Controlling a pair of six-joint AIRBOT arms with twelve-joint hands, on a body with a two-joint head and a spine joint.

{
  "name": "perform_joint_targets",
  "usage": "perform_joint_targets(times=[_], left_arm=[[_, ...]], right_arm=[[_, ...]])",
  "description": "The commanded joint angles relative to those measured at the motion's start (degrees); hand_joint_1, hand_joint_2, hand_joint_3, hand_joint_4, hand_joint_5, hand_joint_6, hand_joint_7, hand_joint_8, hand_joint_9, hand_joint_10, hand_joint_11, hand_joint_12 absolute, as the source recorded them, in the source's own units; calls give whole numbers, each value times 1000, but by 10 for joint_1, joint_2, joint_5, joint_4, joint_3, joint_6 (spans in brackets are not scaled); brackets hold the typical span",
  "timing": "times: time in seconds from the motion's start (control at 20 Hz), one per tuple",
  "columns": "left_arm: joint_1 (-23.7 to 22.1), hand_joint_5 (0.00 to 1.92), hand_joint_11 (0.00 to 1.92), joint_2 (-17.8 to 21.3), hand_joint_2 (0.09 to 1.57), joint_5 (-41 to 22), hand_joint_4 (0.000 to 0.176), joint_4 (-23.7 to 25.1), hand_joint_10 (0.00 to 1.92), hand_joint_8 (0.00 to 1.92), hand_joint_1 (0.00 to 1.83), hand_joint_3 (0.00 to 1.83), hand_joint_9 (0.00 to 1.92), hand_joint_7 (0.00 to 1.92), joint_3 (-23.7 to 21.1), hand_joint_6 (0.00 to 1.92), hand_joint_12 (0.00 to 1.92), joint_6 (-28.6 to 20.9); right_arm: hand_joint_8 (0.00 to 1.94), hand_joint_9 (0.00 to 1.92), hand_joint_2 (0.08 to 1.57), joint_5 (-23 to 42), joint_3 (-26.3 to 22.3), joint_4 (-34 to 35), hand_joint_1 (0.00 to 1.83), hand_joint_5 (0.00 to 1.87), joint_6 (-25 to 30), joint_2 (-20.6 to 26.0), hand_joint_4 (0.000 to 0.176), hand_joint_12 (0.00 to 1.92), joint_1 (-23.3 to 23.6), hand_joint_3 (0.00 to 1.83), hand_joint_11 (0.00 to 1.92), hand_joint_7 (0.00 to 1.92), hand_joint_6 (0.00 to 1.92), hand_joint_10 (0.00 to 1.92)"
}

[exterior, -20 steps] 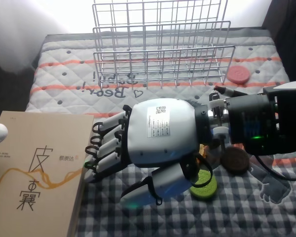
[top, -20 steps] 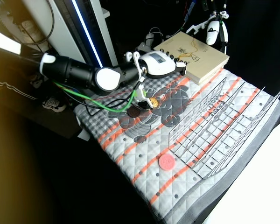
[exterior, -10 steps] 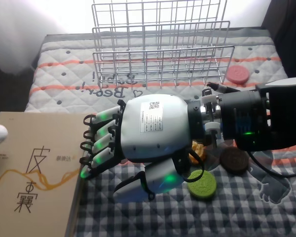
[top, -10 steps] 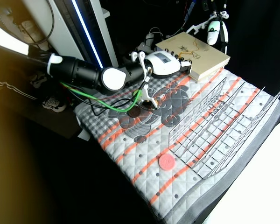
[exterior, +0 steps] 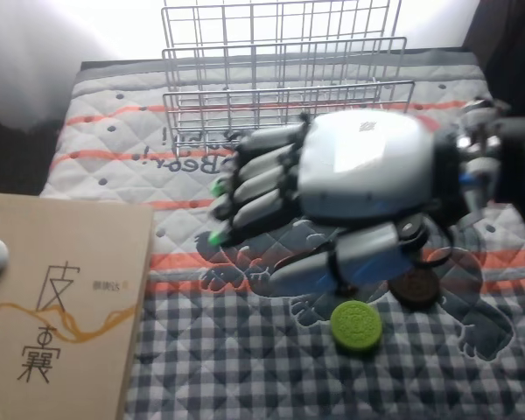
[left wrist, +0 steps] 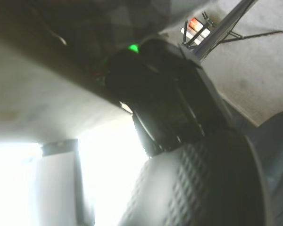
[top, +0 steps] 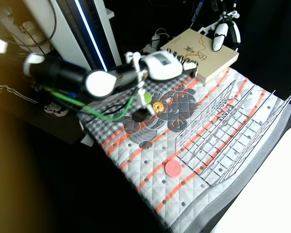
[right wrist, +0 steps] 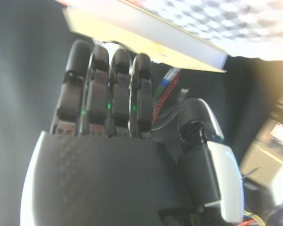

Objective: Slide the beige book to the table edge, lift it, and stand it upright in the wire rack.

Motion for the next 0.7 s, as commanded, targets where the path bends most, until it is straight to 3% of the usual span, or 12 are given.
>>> perform_joint_targets(times=[0.0,0.2,0.4,0.45,0.5,0.55,0.6,0.65], left_arm=[[10,968,787,16,1122,-91,0,-45,1121,333,1112,0,1017,1268,-1,993,1621,7],[54,966,771,47,1122,-149,0,-126,1208,574,1130,2,1017,1179,-11,993,1671,28],[53,945,747,63,1129,-211,0,-166,1289,768,1142,2,966,1075,-17,1022,1655,45],[49,881,777,64,1149,-232,0,-174,1304,1159,1229,0,945,988,-17,912,1666,45],[42,881,777,64,1149,-249,0,-179,1304,1159,1229,0,945,988,-17,912,1666,46],[35,950,767,64,1121,-260,0,-181,1107,1147,1251,0,920,1008,-17,839,1547,48],[17,950,767,65,1121,-276,0,-181,1107,1147,1251,0,920,1008,-18,839,1547,56],[-2,933,813,65,1114,-288,0,-181,867,1039,1251,0,1006,1052,-18,903,1416,65]], right_arm=[[4,374,1402,57,-12,36,0,581,2,2,0,874,8,0,89,485,4,0],[1,365,1431,75,-22,57,0,552,-4,20,0,918,8,3,78,471,0,5],[0,363,1407,93,-35,98,0,559,-26,41,0,836,-3,0,119,433,1,1],[0,361,1416,100,-40,116,0,565,-38,50,0,835,-7,2,119,424,3,0],[0,361,1416,108,-48,141,0,565,-56,63,0,835,-11,2,119,424,3,0],[11,382,1420,118,-55,161,0,599,-71,74,0,845,-16,3,150,452,15,9],[11,382,1420,134,-65,193,0,599,-95,92,0,845,-23,3,150,452,15,9],[5,401,1416,153,-77,224,0,644,-117,112,0,833,-33,0,147,480,11,6]])
